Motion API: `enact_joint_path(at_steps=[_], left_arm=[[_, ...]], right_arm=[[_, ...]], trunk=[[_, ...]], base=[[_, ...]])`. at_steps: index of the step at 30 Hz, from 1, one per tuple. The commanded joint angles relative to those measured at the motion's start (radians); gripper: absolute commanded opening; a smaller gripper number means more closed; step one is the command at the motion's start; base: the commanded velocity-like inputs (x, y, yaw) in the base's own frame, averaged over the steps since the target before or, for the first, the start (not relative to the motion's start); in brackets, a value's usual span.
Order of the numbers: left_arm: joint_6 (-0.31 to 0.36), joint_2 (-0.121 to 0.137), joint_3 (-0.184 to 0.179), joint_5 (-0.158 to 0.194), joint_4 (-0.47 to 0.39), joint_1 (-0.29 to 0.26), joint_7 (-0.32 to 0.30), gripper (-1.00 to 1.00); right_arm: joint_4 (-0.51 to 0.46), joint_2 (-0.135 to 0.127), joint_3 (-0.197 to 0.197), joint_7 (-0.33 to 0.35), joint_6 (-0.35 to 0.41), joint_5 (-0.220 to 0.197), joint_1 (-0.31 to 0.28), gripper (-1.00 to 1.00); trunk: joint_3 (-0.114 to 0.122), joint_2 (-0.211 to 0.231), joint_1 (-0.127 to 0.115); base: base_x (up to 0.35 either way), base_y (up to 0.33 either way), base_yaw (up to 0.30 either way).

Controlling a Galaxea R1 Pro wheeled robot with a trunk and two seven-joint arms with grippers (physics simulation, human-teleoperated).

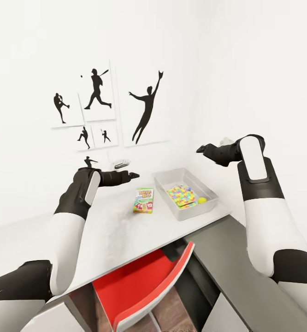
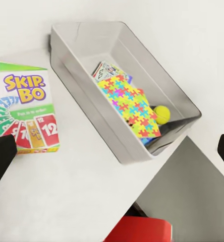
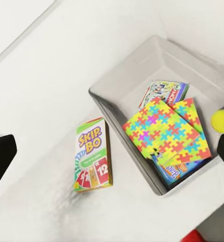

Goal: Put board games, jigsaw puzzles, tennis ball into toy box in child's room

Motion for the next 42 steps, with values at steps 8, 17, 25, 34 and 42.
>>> enact_joint_path(at_steps=[8,17,25,34,42], left_arm=[[0.007,0.001,0.004,0.005,0.000,0.000,0.000,1.00],[0.006,0.003,0.006,0.005,0.000,0.001,0.000,1.00],[0.007,0.004,0.004,0.005,0.000,0.001,0.001,1.00],[-0.001,0.004,0.004,0.004,0.000,0.002,0.001,1.00],[-0.012,0.004,0.004,0.003,0.000,0.003,0.001,1.00]], right_arm=[[0.002,0.000,0.000,-0.009,0.003,-0.010,-0.001,1.00],[0.029,0.000,-0.001,-0.009,0.004,-0.009,-0.001,1.00],[0.030,0.000,-0.002,-0.009,0.007,-0.010,-0.001,1.00],[0.023,-0.009,-0.001,-0.006,0.007,-0.093,-0.008,1.00],[0.011,-0.074,0.084,-0.007,0.007,-0.494,-0.010,1.00]], trunk=[[0.000,-0.002,0.001],[0.000,-0.002,0.001],[0.000,-0.002,0.001],[0.000,-0.002,0.001],[0.000,-0.002,0.001]], base=[[-0.018,0.062,-0.244],[0.027,0.219,-0.029],[0.013,0.167,-0.001],[0.001,0.260,0.000],[0.000,0.204,0.000]])
